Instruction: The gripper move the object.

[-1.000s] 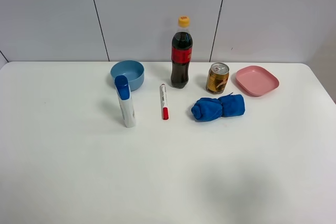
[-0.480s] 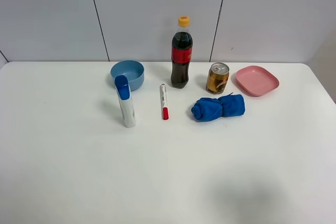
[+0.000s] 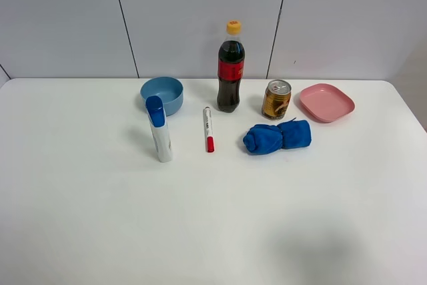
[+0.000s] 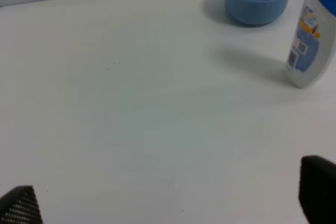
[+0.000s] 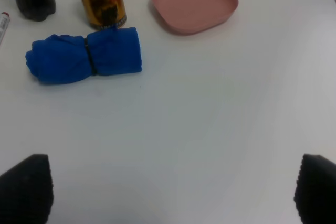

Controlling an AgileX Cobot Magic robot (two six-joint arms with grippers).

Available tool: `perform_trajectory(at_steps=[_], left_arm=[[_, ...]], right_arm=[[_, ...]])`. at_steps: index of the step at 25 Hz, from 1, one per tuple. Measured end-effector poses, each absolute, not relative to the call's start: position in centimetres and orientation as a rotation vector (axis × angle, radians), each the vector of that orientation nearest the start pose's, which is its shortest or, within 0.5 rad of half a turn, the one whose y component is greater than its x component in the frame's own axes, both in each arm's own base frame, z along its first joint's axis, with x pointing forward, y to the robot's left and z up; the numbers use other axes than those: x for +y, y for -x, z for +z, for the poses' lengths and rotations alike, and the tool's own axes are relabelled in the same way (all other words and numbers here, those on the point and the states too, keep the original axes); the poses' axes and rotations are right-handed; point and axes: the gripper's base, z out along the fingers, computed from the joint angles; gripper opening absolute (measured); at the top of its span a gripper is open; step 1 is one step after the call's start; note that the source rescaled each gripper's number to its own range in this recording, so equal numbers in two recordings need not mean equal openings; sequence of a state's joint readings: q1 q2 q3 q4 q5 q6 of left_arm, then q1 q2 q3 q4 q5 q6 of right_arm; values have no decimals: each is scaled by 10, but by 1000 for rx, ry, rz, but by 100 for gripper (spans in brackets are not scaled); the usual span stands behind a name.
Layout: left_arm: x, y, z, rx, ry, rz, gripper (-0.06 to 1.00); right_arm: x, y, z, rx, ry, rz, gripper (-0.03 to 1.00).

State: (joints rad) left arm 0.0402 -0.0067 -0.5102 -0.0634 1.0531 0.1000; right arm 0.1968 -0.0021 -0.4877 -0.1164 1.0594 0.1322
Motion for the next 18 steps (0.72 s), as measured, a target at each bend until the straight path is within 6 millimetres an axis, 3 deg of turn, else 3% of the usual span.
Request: perform_trajectory(at_steps=[9,18], left_arm=[[-5,7,281,2017,-64,14,100],[-5,7,281,2017,-64,14,100]], right_arm=[[-9,4,274,2044,-120,-46,81],[-9,4,274,2044,-129,-52,81]])
